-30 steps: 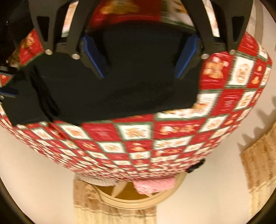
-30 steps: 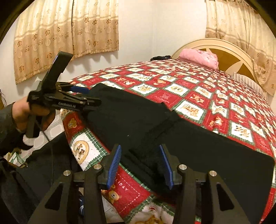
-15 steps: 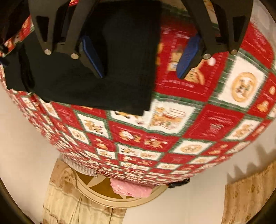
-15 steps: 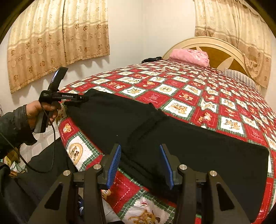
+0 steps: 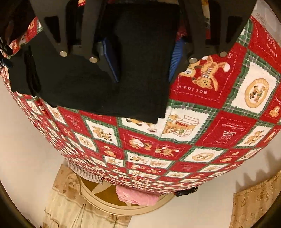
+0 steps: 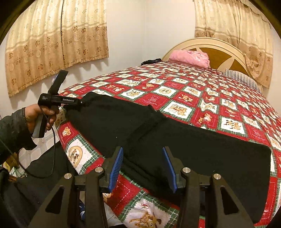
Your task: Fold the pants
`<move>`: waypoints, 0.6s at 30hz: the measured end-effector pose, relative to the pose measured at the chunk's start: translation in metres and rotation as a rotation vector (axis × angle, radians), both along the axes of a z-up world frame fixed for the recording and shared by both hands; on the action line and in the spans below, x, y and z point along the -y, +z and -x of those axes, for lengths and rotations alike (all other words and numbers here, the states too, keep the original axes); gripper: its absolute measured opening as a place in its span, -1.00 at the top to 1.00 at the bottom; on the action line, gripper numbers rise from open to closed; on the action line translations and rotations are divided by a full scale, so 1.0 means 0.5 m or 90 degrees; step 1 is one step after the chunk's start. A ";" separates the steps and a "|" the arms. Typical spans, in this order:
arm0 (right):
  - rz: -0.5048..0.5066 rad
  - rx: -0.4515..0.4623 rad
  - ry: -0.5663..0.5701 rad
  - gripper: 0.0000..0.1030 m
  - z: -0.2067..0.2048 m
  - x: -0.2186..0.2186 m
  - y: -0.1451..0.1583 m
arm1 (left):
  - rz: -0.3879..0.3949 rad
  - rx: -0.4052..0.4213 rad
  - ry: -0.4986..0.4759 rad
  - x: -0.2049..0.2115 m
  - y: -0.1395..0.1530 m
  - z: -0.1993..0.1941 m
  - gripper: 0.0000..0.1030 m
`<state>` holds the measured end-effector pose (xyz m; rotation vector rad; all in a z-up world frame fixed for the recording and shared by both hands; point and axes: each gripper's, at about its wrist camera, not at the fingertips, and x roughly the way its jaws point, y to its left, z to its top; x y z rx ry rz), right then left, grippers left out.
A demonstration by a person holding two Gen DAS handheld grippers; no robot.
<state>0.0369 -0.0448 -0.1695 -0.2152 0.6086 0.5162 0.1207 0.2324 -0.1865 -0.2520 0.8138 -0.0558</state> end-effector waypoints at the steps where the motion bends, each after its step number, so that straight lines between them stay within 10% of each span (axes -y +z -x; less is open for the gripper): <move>1: -0.001 0.003 -0.001 0.07 0.002 0.000 0.002 | -0.003 0.000 -0.004 0.002 0.001 0.001 -0.09; 4: -0.003 0.014 -0.007 0.07 0.007 0.006 0.013 | 0.047 0.003 -0.029 -0.003 0.011 0.008 0.57; 18: -0.028 0.059 -0.105 -0.06 0.025 0.144 0.077 | 0.128 0.113 -0.122 0.141 0.243 0.050 0.57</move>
